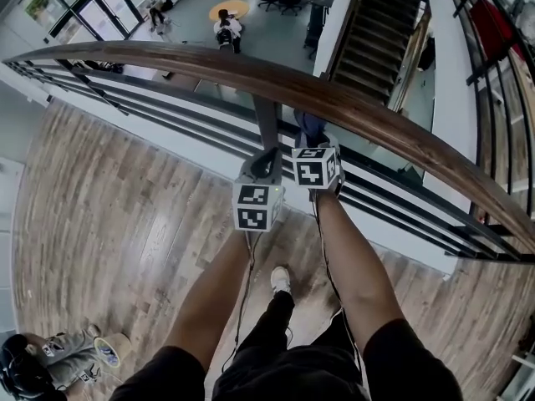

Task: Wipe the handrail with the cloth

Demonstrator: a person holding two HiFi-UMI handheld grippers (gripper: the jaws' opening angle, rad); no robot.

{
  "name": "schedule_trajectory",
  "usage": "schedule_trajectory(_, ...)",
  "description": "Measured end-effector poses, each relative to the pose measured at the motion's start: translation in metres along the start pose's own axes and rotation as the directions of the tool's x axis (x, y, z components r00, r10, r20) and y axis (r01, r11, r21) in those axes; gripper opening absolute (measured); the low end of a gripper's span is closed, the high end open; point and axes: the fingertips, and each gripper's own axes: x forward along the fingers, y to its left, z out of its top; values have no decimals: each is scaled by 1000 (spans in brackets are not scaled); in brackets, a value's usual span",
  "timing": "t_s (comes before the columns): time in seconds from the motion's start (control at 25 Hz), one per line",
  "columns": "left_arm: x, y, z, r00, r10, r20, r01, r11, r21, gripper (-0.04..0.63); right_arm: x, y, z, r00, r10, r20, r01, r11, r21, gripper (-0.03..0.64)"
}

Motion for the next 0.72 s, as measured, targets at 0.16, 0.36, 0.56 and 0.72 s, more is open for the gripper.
schedule_trajectory(0.16, 6, -29, -1, 999, -30, -14, 31, 999, 12, -2, -19, -33, -17, 1000, -26, -9, 27, 999, 29, 106)
schedule_trajectory(0.36, 18, -81, -4, 997, -76, -31, 77, 997, 20, -2, -45, -79, -41, 999, -51, -14, 51, 997, 58, 106)
schedule_trajectory(0.56, 35, -128, -2, 993, -113, -32, 114, 993, 25, -2, -68, -121, -61, 997, -76, -4, 76, 995, 63, 106)
schedule_trajectory(0.72, 37, -165, -6, 991, -129, -47, 127, 991, -37, -2, -87, -155, -80, 996, -88, -17, 89, 994, 71, 107)
